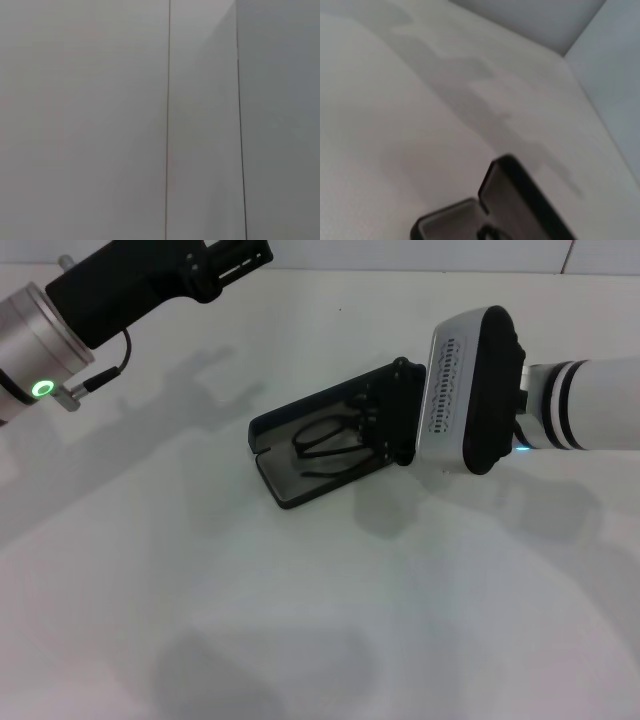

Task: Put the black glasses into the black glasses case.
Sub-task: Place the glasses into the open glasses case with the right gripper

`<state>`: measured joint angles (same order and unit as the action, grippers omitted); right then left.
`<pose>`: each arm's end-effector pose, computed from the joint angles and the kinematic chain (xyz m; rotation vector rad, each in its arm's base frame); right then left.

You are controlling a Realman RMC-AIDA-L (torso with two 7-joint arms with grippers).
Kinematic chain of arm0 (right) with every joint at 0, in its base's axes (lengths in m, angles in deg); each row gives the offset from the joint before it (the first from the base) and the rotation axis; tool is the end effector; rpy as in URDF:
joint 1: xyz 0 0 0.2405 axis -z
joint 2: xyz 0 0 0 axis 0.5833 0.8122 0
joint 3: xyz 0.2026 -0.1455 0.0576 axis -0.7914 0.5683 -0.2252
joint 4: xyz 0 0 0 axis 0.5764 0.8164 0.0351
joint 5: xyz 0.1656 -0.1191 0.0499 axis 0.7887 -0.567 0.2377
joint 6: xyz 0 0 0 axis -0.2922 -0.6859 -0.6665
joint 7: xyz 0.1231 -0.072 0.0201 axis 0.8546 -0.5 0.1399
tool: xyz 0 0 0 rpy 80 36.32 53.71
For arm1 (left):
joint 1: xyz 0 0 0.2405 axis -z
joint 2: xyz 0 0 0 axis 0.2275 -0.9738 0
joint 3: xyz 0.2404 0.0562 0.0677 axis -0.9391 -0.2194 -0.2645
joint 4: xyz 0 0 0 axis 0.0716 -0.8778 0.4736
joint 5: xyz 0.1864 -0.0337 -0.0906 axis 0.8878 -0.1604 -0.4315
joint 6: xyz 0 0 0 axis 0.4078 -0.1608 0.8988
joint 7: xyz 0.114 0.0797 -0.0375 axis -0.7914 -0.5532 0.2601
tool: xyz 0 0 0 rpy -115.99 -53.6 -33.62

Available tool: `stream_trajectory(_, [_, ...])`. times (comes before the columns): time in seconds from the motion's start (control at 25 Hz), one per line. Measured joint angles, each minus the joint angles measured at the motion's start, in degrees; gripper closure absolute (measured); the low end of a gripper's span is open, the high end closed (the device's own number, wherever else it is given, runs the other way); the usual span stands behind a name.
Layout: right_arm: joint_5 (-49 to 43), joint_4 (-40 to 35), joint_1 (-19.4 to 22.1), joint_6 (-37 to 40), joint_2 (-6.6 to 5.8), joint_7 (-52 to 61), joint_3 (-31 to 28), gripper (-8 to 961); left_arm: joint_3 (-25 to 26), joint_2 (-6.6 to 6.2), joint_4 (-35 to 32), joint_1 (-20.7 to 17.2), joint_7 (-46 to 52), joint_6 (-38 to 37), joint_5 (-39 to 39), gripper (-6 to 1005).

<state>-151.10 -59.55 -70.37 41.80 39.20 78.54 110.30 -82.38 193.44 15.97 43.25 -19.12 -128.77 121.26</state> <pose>0.1360 0.3801 -0.0961 -2.6163 -0.3760 0.0056 -0.2091 0.3616 0.0305 -2.2240 -0.2490 -1.2684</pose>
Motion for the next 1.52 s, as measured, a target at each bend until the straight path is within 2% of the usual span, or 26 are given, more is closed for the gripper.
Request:
stream_trajectory(0.24, [-0.03,-3.18,1.89,1.0,-0.19,0.01,-0.57,788,0.22,-0.19,-0.01,-0.46,0.0,-0.05,0.0,203])
stream_trajectory(0.32, [0.03,-3.97,2.25,3.66,-0.23,0.29,-2.23,789,0.23,-0.22,-0.08,-0.66,0.0,-0.1,0.0,203])
stream_trajectory(0.6, [3.64,-5.86,3.67,17.49,-0.31,0.31,-13.04,790,0.23,-0.32,-0.03,-0.45,0.01,0.01,0.0,203])
stream_trajectory(0.76, [5.65,-8.41,5.97,21.51,-0.44,0.17,-18.18,790,0.22,-0.32,-0.02,-0.49,0.01,0.07,0.0,203])
stream_trajectory(0.88, [8.51,-10.31,8.88,22.53,-0.42,0.16,-23.8,790,0.17,-0.31,-0.03,-0.46,0.01,0.08,0.0,203])
stream_trajectory(1.0, [11.23,-9.53,9.74,24.08,-0.62,1.91,-30.45,791,0.13,-0.22,-0.03,-0.54,0.01,0.04,0.0,203])
stream_trajectory(1.12, [9.32,-6.3,8.17,28.37,-1.12,7.67,-38.21,791,-0.07,-0.04,-0.01,-0.41,0.01,0.06,0.02,203])
stream_trajectory(1.2, [5.78,-3.62,5.7,32.84,-2.03,11.9,-41.89,791,-0.12,0.05,0.0,-0.34,0.01,0.09,0.08,203])
stream_trajectory(1.24, [5.78,-3.62,5.7,32.84,-2.03,11.9,-41.89,791,-0.12,0.07,0.0,-0.32,0.01,0.1,0.08,203])
stream_trajectory(1.28, [3.61,-1.91,4.04,35.64,-2.85,13.97,-43.3,791,-0.12,0.1,0.0,-0.27,0.02,0.11,0.09,203])
stream_trajectory(1.32, [-0.22,1.84,0.38,41.29,-4.5,17.06,-44.51,792,-0.13,0.12,0.0,-0.22,0.01,0.11,0.09,203])
stream_trajectory(1.36, [-1.02,2.89,-0.64,42.61,-4.92,17.58,-44.66,792,-0.15,0.14,0.0,-0.19,0.01,0.11,0.12,203])
stream_trajectory(1.44, [-2.51,5.55,-3.24,45.05,-5.51,18.02,-44.64,792,-0.19,0.15,0.0,-0.14,0.01,0.12,0.3,204])
stream_trajectory(1.52, [-4.61,7.5,-5.51,46.4,-5.32,18.12,-44.41,792,-0.2,0.17,-0.08,-0.09,0.01,0.11,0.57,204])
